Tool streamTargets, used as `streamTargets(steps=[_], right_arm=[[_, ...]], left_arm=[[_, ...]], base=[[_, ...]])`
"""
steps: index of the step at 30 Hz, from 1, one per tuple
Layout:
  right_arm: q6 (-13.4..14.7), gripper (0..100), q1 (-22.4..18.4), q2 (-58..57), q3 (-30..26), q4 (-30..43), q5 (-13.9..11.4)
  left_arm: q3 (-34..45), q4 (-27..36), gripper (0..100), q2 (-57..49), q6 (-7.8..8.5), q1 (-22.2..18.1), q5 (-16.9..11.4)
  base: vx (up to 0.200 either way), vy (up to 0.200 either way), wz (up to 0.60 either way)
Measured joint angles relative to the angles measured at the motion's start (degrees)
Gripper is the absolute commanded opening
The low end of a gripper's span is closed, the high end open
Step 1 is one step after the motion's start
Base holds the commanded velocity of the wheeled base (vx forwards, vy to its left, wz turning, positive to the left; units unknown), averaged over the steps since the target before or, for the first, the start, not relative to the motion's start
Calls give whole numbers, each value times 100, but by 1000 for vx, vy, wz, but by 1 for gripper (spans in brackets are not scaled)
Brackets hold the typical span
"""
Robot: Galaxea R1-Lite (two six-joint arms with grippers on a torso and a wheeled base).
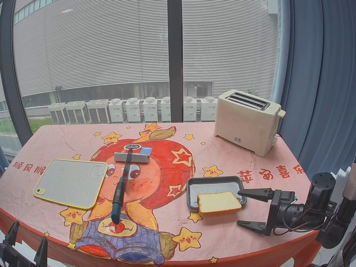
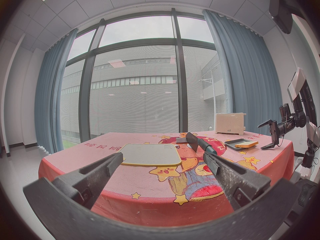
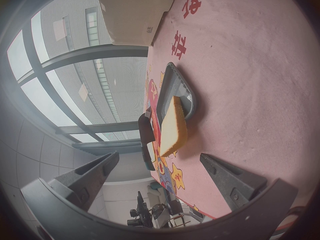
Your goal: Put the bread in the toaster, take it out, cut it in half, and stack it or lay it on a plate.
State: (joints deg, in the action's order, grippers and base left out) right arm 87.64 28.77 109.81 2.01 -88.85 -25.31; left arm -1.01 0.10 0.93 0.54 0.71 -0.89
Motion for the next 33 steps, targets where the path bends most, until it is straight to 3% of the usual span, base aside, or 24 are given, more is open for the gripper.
streamTargets(steps=[27,33], right_arm=[[11,100,-20,319,542,0,44],[11,100,0,413,589,0,233]], left_arm=[[0,0,100,0,0,-5,0],[0,0,100,0,0,2,0]], base=[[0,0,0],[0,0,0]])
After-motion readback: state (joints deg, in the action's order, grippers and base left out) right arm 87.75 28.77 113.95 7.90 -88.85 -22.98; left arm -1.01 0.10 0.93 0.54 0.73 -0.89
